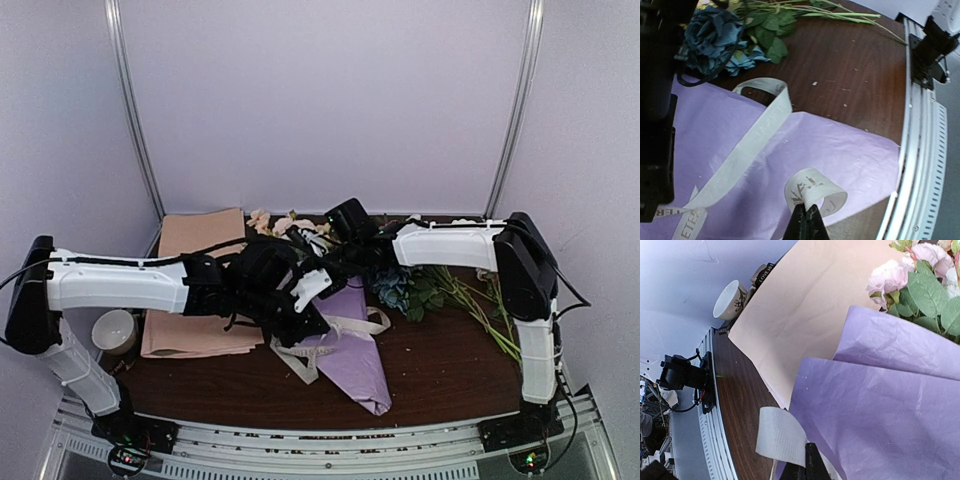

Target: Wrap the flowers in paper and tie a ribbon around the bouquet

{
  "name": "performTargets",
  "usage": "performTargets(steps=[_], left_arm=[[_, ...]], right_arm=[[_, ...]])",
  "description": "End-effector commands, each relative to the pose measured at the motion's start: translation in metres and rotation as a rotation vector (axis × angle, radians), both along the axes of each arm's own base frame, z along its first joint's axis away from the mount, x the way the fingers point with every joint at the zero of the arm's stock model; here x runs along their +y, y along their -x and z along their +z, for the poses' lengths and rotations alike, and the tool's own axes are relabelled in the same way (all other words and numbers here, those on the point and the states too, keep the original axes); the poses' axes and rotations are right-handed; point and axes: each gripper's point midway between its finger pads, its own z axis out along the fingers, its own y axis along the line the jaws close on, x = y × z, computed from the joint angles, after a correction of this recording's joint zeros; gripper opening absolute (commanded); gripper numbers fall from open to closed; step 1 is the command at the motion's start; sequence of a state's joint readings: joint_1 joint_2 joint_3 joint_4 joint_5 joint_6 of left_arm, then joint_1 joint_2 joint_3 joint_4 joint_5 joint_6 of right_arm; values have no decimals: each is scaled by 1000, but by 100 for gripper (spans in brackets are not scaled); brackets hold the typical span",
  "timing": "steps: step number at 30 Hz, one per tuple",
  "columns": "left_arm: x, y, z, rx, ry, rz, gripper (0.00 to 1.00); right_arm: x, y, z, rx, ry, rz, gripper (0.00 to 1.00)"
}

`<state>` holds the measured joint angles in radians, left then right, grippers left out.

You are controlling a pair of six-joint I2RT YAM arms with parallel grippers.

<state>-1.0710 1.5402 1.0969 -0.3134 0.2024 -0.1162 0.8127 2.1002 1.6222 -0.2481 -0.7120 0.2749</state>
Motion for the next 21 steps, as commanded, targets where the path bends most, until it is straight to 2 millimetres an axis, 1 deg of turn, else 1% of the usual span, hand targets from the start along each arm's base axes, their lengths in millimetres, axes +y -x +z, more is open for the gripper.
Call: performTargets(steps=[1, 3, 4, 6, 8, 10, 13, 16, 18, 20, 21], left_arm=[[-9, -64, 23, -84, 99, 196, 0], [1, -83, 17, -72, 118, 267, 0], [7, -92, 12, -59, 119, 301, 0], [17, -103, 3, -37, 130, 343, 0], [21, -107, -4, -27, 136, 356, 0], [22, -110, -9, -26, 127, 361, 0], [23, -116, -15, -20, 120, 383, 0], [30, -121, -18, -14, 134, 412, 0], [33, -122, -14, -16, 152, 417, 0], [35, -123, -11, -20, 163, 416, 0], [35, -123, -10, -21, 166, 412, 0]], right_arm=[[9, -4, 23, -5, -68, 6, 4], [7, -3, 23, 7, -65, 7, 19], [5, -4, 23, 21, -66, 1, 24], [-4, -13, 30, 49, -85, -49, 29], [-13, -26, 41, 68, -130, -111, 31], [-20, -35, 50, 54, -152, -148, 33], [-30, -39, 52, 40, -123, -169, 34], [-50, -42, 51, 20, -101, -197, 35], [-65, -42, 53, 2, -117, -210, 35], [-72, -33, 55, -24, -138, -190, 35], [-73, -25, 55, -33, -149, -160, 35]])
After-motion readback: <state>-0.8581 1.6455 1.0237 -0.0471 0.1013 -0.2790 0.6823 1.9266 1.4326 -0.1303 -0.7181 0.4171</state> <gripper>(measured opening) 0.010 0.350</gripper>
